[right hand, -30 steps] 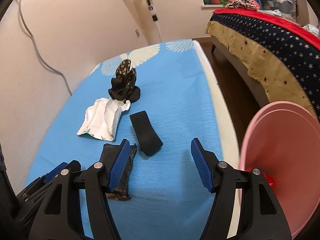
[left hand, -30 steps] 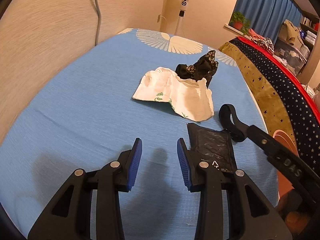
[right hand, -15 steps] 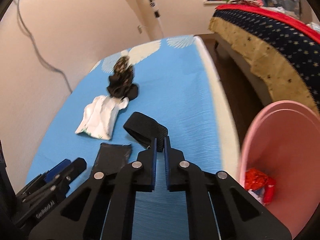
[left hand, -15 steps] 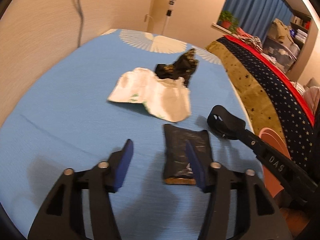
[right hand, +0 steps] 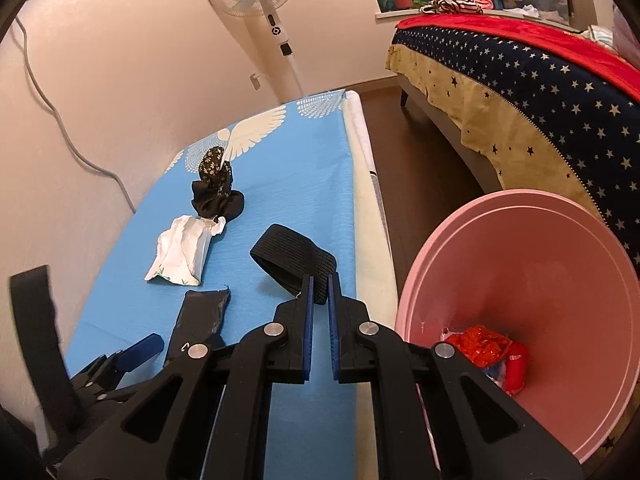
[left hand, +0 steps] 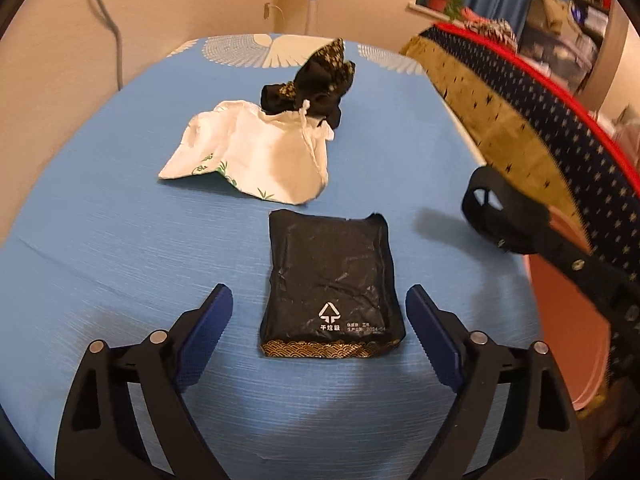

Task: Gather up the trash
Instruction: 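Grasp the black strap with the right tool while the left tool closes on the black pouch, then carry the black pouch and black strap over the pink wastebasket with both tools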

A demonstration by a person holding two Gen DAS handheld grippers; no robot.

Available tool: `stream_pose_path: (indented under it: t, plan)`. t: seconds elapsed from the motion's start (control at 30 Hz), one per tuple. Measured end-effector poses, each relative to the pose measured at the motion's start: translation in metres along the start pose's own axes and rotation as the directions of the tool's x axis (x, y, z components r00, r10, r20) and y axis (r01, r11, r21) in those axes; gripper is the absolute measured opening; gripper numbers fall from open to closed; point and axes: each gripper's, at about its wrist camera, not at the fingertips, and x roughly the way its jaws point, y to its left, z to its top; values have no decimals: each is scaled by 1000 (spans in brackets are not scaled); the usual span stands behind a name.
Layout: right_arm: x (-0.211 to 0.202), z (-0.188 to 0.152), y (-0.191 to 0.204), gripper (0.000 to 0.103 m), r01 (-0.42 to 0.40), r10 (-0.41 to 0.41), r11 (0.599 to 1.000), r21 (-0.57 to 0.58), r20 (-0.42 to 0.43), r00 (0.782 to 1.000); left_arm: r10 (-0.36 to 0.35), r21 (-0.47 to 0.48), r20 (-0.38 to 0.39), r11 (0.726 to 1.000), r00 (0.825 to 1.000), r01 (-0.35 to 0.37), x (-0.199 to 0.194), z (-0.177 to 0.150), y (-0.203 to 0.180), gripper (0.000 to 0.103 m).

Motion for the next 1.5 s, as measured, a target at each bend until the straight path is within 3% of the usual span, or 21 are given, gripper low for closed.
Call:
stream_pose_path:
  t: [0.13,0.2,0.4,0.77,1.13,1.5]
  plan:
    - [-5,-3,-1,7,-4,4,1000,-1,-2,1000,28,10,-1,1000,1000,-28,-1,0,-1,80]
    - [-9,-3,-1,7,-7,7,1000,1,2,1000,34,4,9,999,999,-34,-3,0,1,65]
    - [-24,-6,2,7,-13,13,1000,-13,13,1000,14,-20,21,1000,1000,-14,-8,-2,10,55]
    - [-55,-10,0,7,5,-4,1000,-20,49,999,-18,-33,88,999,996,21,-34,-8,13,53]
    - [-81,-17,-4,7,45,-43,999,-14,95,995,-53,-13,193,998,980,57,-70,-12,13,53]
    - [-108,-20,-7,7,73,-71,997,-9,136,988,-94,25,235,996,967,91,-92,-18,5,53]
